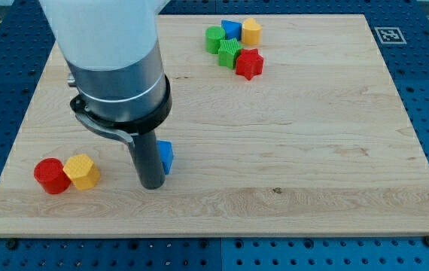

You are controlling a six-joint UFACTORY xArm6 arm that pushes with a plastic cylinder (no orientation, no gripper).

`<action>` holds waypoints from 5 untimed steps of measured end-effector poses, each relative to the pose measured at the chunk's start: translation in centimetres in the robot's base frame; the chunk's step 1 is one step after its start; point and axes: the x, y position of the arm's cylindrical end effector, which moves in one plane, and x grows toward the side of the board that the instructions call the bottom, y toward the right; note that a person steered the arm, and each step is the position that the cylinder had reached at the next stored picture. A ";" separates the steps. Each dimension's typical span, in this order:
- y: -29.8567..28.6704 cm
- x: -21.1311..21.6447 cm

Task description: Place the blue cube to the bottom center of the board

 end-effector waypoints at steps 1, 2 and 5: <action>-1.7 -1.3; -1.7 -2.6; -2.6 -6.6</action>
